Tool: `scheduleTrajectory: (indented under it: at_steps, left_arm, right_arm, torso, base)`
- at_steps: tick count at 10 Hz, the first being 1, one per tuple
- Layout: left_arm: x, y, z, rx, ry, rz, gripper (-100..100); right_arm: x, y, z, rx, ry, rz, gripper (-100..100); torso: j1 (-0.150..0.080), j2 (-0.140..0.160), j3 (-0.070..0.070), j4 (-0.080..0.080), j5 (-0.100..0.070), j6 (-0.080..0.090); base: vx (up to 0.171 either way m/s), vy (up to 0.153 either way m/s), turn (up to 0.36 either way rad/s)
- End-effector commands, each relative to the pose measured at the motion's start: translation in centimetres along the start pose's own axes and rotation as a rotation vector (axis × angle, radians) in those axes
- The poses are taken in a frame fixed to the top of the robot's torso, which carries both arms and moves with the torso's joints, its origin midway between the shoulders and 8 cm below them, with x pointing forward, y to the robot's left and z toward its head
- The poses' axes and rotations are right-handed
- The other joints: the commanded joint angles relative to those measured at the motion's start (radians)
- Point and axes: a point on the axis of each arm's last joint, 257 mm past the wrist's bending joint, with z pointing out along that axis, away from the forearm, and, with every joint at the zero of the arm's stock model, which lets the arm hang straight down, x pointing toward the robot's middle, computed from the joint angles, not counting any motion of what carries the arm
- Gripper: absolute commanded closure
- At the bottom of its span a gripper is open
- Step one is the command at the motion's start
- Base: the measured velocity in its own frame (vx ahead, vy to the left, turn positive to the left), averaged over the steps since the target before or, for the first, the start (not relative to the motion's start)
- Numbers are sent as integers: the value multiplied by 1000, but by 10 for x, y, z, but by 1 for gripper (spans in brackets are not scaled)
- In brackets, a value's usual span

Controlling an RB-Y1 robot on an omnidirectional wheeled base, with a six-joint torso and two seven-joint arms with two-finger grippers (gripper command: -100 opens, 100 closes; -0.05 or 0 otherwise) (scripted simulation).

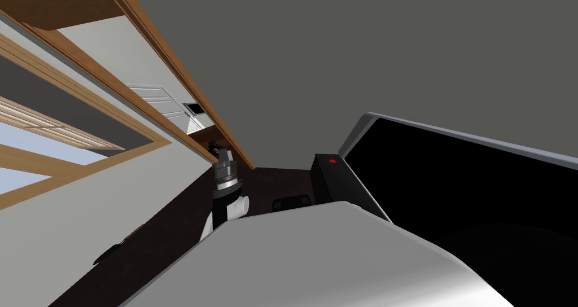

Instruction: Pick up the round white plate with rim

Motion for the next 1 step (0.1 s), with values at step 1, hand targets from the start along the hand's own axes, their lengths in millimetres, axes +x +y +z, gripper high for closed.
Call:
scheduleTrajectory:
  at_steps: [1]
  left_arm:
    - [0,0,0,0,0,0,0]
  right_arm:
    - [0,0,0,0,0,0,0]
  torso:
    - [0,0,0,0,0,0]
  base:
    - [0,0,0]
